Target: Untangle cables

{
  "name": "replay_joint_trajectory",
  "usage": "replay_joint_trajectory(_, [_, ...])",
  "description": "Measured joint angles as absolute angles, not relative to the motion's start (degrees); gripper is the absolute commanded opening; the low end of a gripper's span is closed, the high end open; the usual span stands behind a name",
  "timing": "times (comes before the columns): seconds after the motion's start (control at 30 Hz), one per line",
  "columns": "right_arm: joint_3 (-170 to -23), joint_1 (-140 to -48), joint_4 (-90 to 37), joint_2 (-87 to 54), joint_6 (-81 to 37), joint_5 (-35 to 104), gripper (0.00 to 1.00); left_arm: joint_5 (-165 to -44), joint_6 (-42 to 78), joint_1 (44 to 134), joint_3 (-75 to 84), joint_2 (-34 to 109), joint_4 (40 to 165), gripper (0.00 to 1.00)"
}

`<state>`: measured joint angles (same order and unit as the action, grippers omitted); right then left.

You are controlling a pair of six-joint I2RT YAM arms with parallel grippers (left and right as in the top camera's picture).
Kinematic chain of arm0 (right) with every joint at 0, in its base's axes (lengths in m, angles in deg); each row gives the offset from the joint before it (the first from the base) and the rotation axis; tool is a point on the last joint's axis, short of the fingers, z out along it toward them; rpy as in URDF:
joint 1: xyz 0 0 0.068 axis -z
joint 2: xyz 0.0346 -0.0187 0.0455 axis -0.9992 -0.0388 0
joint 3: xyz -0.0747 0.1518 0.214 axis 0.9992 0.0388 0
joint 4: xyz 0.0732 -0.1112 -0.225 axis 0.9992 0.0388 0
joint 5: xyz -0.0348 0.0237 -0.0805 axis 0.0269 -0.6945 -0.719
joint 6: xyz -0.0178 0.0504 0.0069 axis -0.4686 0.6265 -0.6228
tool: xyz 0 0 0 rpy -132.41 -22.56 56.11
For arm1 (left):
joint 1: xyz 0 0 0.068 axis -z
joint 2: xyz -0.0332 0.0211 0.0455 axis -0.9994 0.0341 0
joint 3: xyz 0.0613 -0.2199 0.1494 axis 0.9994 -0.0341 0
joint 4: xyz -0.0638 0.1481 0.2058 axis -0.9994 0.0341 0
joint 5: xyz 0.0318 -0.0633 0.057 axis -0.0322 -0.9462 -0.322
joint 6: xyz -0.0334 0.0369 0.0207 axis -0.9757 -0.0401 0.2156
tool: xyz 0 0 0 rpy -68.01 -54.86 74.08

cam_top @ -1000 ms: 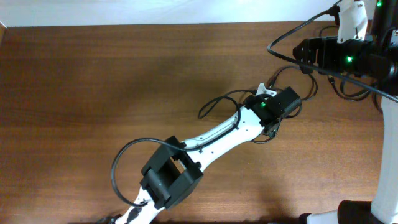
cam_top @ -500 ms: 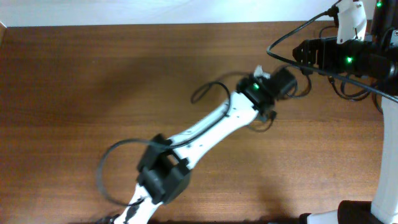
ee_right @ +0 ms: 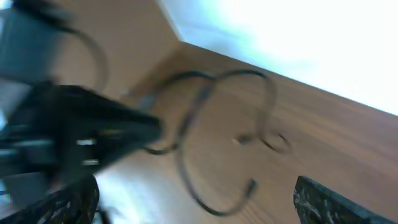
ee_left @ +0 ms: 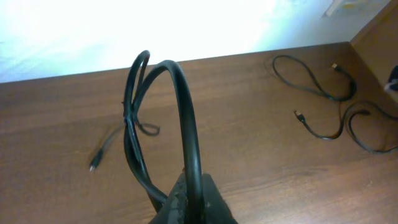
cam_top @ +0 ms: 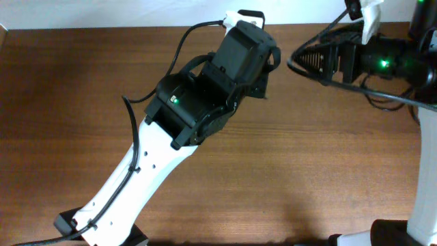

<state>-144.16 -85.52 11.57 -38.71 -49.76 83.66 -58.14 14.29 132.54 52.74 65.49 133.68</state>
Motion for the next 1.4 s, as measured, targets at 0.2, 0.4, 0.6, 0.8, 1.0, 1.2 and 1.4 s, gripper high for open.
replay_joint_trajectory(0.2, [-144.1, -85.5, 8.0, -43.7, -51.3, 96.3, 0.98, -63.5, 15.2, 130.9, 52.6, 62.5, 126.6, 0.0])
replay_joint_trajectory(0.4, [-144.1, -83.1, 6.4, -43.8, -51.3, 97.0, 0.99, -90.9, 15.6, 112.7, 52.6, 54.8, 121.5, 0.0])
replay_joint_trajectory(0.6, [-144.1, -82.3, 6.5, -43.8, -51.3, 97.0, 0.99, -120.2, 15.8, 102.8, 52.6, 62.1, 118.0, 0.0])
replay_joint_trajectory(0.8, [-144.1, -82.3, 6.6, -43.8, -51.3, 96.9, 0.99, -140.4, 12.7, 102.2, 52.6, 69.9, 113.9, 0.0])
replay_joint_trajectory(1.0, [-144.1, -82.6, 6.7, -43.8, -51.3, 95.7, 0.99, -152.9, 9.0, 100.7, 52.6, 74.5, 113.4, 0.0])
replay_joint_trajectory(1.2, [-144.1, -88.1, 6.4, -43.9, -47.6, 87.7, 0.99, -157.3, 3.7, 100.7, 52.6, 74.5, 105.5, 0.0])
replay_joint_trajectory(1.4, [-144.1, -89.3, 3.4, -46.7, -39.1, 83.6, 0.99, -157.9, 2.4, 100.7, 52.6, 74.5, 105.1, 0.0])
